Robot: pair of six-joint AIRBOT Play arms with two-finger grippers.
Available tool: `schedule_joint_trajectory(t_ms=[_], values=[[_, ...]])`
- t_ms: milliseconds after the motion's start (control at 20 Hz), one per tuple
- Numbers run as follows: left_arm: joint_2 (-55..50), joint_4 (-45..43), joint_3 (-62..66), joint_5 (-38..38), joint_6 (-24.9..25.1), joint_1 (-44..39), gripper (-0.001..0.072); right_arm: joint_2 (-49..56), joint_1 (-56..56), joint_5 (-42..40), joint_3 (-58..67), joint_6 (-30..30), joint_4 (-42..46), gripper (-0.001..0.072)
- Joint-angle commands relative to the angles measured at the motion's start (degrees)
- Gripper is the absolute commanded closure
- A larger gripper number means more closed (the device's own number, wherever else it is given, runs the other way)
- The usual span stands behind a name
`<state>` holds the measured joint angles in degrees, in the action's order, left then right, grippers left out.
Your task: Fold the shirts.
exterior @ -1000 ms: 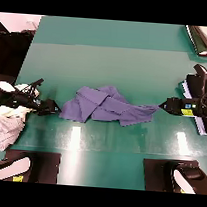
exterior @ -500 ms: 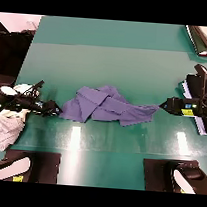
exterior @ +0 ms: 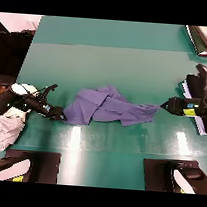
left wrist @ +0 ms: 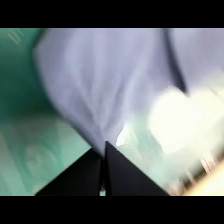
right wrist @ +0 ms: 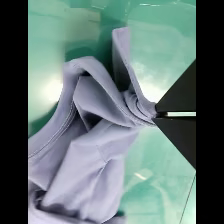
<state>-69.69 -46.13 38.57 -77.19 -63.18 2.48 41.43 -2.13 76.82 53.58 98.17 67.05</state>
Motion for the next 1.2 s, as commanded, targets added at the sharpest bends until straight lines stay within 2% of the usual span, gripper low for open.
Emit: schedule_joint_trajectory(t_ms=[0, 100, 200, 250, 300, 400, 500, 700, 800, 950, 1150], values=[[0.1, 21.1, 2.8, -16.8, 6.8, -0.7, 0.0684, 1.0, 3.6, 4.0, 5.3, -0.1, 0.0, 0.0698], [0.1, 47.3, 5.5, -21.6, 10.1, -0.7, 0.0684, 3.3, 6.9, 8.5, 11.4, -0.4, 0.0, 0.0698], [0.1, 69.2, 10.6, -21.6, 10.2, -0.7, 0.0684, 6.5, 9.4, 11.4, 18.0, -2.4, 0.0, 0.0698], [0.1, 75.3, 14.2, -19.7, 10.0, -0.3, 0.0685, 8.1, 10.3, 12.5, 21.3, -3.0, 0.0, 0.0698], [0.1, 77.2, 18.0, -17.1, 10.0, 0.3, 0.0685, 9.3, 10.8, 12.9, 24.0, -3.6, 0.0, 0.0698], [0.1, 72.9, 26.1, -10.3, 8.7, 1.5, 0.0685, 11.7, 11.4, 13.0, 28.9, -4.0, 0.1, 0.0698], [0.1, 63.9, 34.0, -3.1, 6.0, 2.3, 0.0684, 13.5, 11.3, 13.0, 33.0, -4.7, 0.1, 0.0698], [0.1, 38.2, 48.5, 5.0, -2.1, 3.0, 0.0685, 14.5, 11.3, 12.1, 39.0, -5.9, 0.3, 0.0698], [0.1, 24.7, 55.5, 5.7, -7.0, 3.0, 0.0684, 14.4, 11.3, 11.0, 41.9, -6.6, 0.5, 0.0698], [0.1, 10.8, 65.2, 5.4, -12.0, 3.0, 0.0684, 14.3, 11.3, 9.0, 48.3, -7.7, 0.5, 0.0698], [0.1, 1.2, 79.1, 4.3, -15.1, 3.0, 0.0684, 12.3, 11.3, 2.7, 56.8, -9.4, 0.5, 0.0698]])
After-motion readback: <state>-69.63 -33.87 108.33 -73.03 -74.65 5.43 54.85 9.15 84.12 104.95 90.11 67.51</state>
